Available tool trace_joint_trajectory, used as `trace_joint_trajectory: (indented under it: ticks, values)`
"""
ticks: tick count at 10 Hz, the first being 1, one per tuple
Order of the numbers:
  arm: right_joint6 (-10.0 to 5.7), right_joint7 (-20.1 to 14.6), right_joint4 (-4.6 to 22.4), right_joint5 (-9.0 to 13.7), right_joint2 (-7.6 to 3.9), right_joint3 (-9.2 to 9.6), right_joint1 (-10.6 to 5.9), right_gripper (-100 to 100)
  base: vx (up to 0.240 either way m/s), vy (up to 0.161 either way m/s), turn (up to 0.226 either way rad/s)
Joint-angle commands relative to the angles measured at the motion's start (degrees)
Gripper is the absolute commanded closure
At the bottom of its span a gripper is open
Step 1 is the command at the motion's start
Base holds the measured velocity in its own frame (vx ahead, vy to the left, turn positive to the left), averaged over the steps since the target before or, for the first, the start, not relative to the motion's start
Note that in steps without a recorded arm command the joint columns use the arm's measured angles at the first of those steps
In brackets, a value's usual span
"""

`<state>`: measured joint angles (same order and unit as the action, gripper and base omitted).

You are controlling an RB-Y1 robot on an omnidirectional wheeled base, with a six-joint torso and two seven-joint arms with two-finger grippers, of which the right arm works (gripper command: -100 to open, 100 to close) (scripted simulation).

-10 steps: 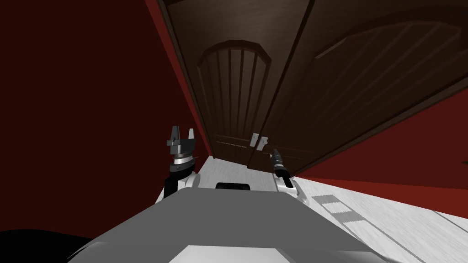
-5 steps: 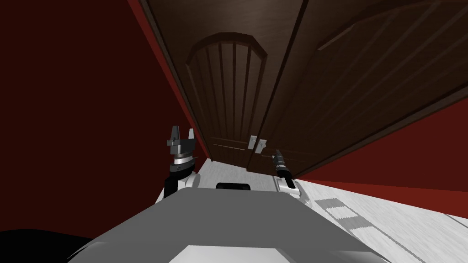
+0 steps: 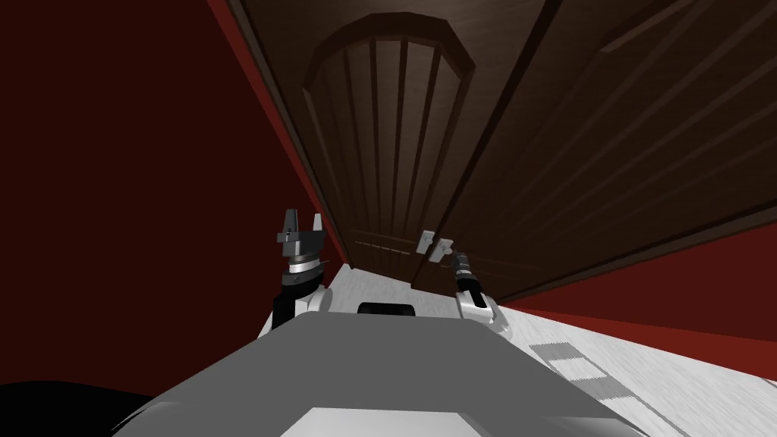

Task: Pull the door open

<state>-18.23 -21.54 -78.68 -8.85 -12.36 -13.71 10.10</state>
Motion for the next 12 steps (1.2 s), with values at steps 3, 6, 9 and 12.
trace_joint_trajectory:
  ticks: [3, 6, 9, 12]
  values:
    - [0.19, 0.02, 0.3, -0.05, 0.15, 0.18, 0.28, 100, -0.032, -0.005, 0.005]
    - [0.08, -0.25, 0.16, -0.03, -0.16, -0.05, 1.21, -100, -0.091, -0.031, -0.042]
    - [-0.55, -0.91, -0.87, -0.3, -0.05, 1.34, 1.86, -100, -0.196, 0.023, 0.035]
    - [-0.99, -1.36, -1.86, -0.47, 0.05, 2.51, 2.28, -100, -0.154, 0.077, 0.061]
